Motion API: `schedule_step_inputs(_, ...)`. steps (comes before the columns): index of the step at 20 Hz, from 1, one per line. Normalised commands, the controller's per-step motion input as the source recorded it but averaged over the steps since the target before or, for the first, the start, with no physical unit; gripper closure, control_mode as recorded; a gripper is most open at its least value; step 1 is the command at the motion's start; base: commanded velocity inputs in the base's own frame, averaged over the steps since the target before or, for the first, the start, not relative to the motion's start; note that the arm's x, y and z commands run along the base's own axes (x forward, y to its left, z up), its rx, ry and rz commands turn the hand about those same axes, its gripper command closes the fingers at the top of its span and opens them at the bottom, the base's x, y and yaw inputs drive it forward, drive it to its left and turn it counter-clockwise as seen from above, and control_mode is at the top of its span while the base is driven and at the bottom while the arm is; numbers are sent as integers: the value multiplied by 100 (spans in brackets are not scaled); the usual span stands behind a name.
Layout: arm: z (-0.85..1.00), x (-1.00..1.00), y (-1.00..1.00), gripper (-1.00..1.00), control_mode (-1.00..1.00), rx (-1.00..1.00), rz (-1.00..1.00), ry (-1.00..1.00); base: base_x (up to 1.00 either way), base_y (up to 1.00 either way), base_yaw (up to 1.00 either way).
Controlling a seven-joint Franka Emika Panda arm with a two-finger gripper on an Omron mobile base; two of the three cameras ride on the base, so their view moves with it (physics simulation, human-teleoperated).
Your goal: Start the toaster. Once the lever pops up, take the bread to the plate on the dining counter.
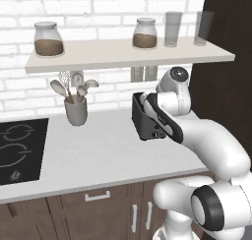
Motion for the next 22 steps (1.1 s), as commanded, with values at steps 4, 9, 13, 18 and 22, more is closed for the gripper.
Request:
schedule_step_inputs(4,0,0,0,-100,-100,0,0,0,0,0,0)
schedule_step_inputs(9,0,0,0,-100,-100,0,0,0,0,0,0)
schedule_step_inputs(13,0,0,0,-100,-100,0,0,0,0,0,0)
schedule_step_inputs(18,0,0,0,-100,-100,0,0,0,0,0,0)
schedule_step_inputs(22,0,0,0,-100,-100,0,0,0,0,0,0)
